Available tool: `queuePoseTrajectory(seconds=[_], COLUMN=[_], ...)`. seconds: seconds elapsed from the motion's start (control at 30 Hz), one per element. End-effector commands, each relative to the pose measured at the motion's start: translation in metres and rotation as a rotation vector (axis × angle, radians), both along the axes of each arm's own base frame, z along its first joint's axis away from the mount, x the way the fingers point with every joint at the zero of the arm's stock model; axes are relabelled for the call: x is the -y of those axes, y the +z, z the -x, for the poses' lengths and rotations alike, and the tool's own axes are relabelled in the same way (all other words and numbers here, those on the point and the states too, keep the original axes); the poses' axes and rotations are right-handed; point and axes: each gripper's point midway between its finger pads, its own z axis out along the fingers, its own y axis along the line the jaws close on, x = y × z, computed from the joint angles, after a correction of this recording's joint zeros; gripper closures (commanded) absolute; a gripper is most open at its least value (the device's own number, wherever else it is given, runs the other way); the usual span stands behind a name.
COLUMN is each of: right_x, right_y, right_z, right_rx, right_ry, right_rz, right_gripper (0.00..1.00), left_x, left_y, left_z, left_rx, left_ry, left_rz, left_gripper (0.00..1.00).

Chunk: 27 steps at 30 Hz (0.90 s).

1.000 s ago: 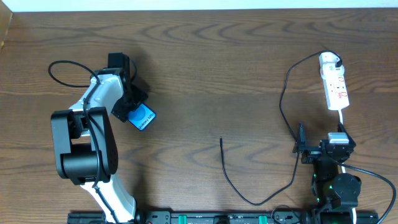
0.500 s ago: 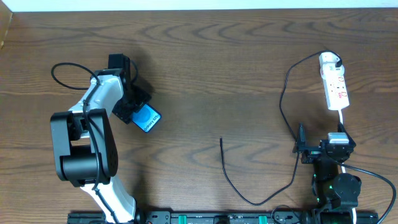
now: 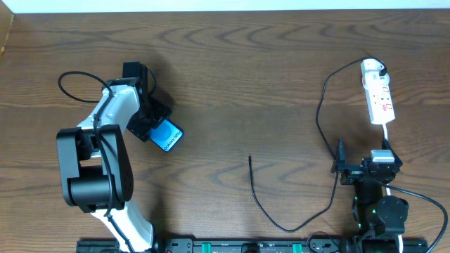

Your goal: Plug charger to phone and switch on socket

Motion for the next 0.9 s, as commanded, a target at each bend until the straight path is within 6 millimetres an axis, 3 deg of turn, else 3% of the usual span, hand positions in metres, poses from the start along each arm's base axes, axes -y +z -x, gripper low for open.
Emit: queuePoseTrajectory(seconds=[0.0,0.43,0.87], right_x=[0.000,0.000,0.000], right_y=[0.000,0.000,0.000], right_z=[0.000,0.000,0.000], right_rx=[0.001,0.001,0.001], right_ry=[0.002,0.002,0.002], right_rz=[0.012,0.012,0.012], right_gripper=[0.01,0.01,0.01], left_x=[0.000,-0.013,-0.008], left_y=[0.012,0.040,0.057], left_z=[-0.001,-0.003,-0.004], left_rx=[0.028,0.091,0.134], left_ry=[-0.001,0.007,0.004], left_rz=[-0.005,-0.084,-0.055], left_gripper=[0.93,0.93,0.93])
